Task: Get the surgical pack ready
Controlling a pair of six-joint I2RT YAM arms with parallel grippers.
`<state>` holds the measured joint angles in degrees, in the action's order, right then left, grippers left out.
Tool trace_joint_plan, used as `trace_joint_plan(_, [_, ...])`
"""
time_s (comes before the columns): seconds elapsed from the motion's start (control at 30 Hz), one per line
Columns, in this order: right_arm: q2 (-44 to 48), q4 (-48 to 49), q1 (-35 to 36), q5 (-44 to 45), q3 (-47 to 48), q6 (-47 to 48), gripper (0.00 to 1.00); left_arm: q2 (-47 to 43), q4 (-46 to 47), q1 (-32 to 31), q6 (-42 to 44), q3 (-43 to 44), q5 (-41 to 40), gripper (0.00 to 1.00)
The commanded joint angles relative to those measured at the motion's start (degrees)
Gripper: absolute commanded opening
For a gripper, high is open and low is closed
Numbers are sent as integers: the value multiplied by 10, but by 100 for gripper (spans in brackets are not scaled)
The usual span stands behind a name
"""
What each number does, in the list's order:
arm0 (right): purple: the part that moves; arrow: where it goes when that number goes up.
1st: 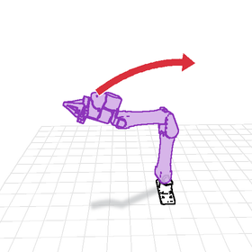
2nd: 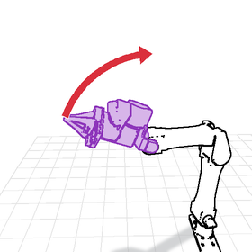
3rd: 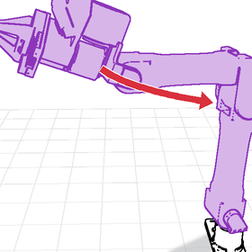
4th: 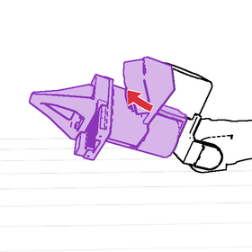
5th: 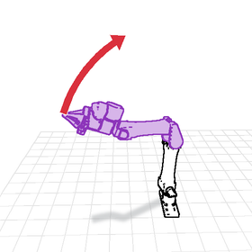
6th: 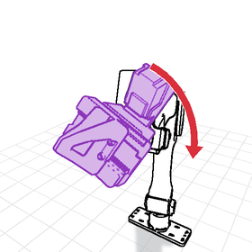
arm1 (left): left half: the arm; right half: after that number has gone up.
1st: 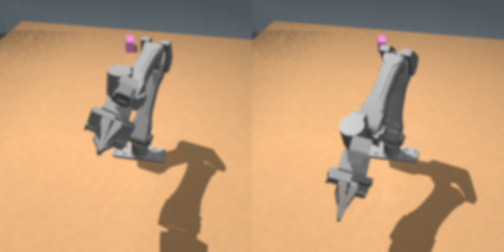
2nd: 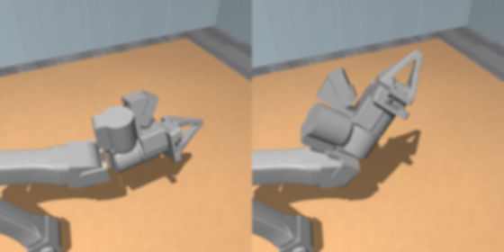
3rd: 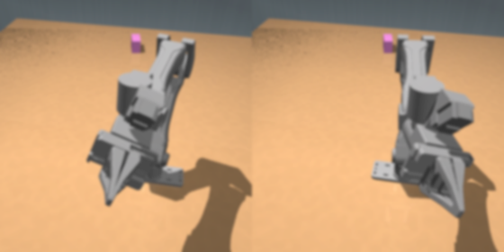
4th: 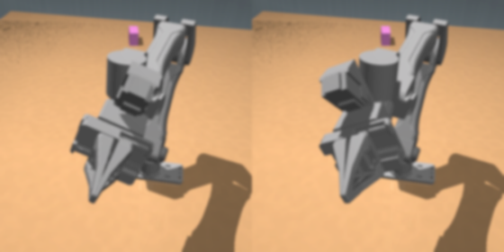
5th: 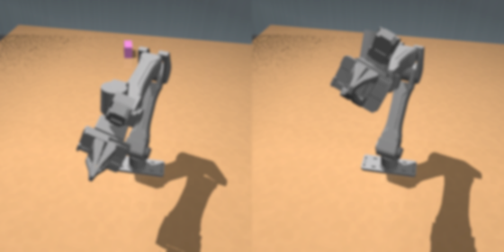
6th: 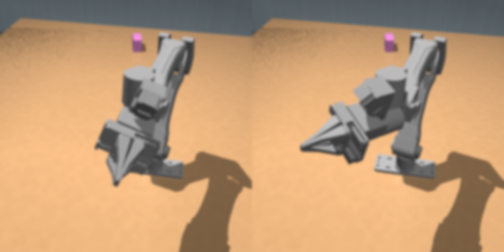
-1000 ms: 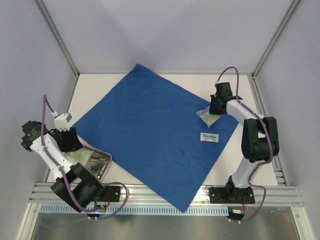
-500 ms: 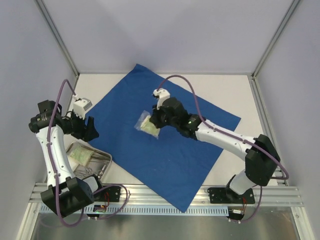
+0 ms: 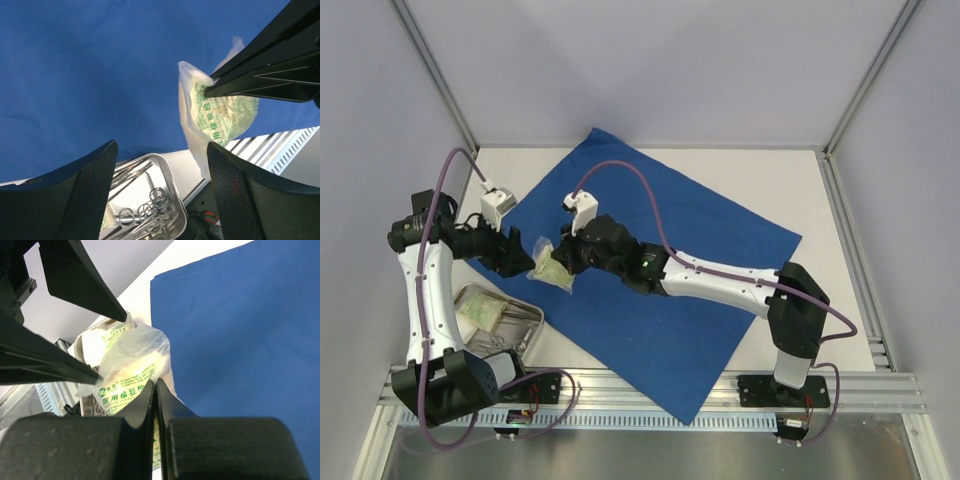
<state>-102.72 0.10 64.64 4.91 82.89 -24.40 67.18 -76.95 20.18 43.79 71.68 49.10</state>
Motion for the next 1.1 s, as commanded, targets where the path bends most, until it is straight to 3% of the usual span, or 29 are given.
trace_joint_plan(0.0, [-11,40,4,12,32,-21,0,-6,-114,-5,6,0,50,81])
trace_joint_plan(0.27, [-9,39,7,24,32,-17,0,8,-113,-16,4,2,78,81])
trace_joint_plan(0.43, [-6,53,6,12,33,-19,0,5,-64,-30,-36,-15,48,80])
trace_joint_plan(0.53, [-5,65,6,8,28,-21,0,6,-50,-35,-53,-28,42,74])
trace_joint_plan(0.63, [-6,78,6,-3,24,-31,0,3,-41,-44,-62,-29,42,63])
trace_joint_plan(0.73, [-13,81,6,-16,24,-40,0,-8,-25,-50,-74,-33,28,42])
trace_joint_plan(0.77, [-13,81,6,-24,24,-42,0,-12,-22,-50,-75,-34,25,28])
trace_joint_plan(0.83, [-19,79,3,-38,24,-44,1,-25,-3,-50,-88,-43,9,14])
trace_joint_plan(0.87, [-20,78,-2,-65,24,-47,1,-27,8,-50,-115,-46,-5,0])
trace_joint_plan(1.0, [-15,55,-28,-83,-3,-72,47,-9,34,-49,-119,-69,-171,0])
trace_joint_plan(1.07, [-6,47,-43,-89,-18,-74,53,-6,28,-43,-106,-82,-210,0])
